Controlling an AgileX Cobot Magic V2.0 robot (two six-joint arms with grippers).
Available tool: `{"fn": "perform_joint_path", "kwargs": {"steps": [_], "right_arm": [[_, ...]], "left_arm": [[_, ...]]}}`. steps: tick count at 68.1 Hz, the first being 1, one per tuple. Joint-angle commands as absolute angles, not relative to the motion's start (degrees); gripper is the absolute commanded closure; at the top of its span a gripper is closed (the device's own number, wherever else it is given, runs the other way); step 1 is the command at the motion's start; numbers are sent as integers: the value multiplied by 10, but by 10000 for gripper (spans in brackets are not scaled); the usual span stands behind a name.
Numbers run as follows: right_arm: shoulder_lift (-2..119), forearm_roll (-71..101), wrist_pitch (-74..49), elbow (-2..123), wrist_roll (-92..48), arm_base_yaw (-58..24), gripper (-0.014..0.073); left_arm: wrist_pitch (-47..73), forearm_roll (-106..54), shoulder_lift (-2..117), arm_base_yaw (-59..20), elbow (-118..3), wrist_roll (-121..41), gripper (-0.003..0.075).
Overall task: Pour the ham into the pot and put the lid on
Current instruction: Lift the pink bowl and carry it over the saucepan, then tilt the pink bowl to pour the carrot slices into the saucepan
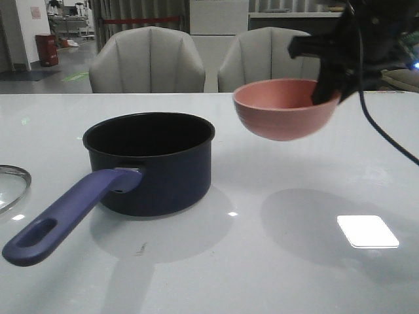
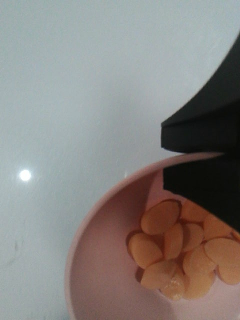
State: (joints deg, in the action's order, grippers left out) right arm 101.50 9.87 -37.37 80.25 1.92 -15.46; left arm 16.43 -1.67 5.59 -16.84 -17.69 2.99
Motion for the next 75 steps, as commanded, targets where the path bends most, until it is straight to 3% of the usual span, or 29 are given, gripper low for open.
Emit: {"fn": "perform_joint_path", "kwargs": {"steps": [1,16,27,41,56,75], "right_arm": [[996,90,-382,879,7,-198,458],[1056,19,-409,1005,29,-296,458],[1062,0,-301,1021,58,-312,458],[1023,-7,-83,909,79,-312,458],[993,-7,236,731,29,-313,458],[1009,-7,358,678,-214,-335,458]], "left_arm": [[116,-19,62,-168,-191,32,191],[116,-19,62,-168,-191,32,191],[116,-19,62,-168,-191,32,191],[116,-19,62,-168,-191,32,191],[116,-19,62,-168,-191,32,191],[116,-19,62,-168,-191,32,191]]}}
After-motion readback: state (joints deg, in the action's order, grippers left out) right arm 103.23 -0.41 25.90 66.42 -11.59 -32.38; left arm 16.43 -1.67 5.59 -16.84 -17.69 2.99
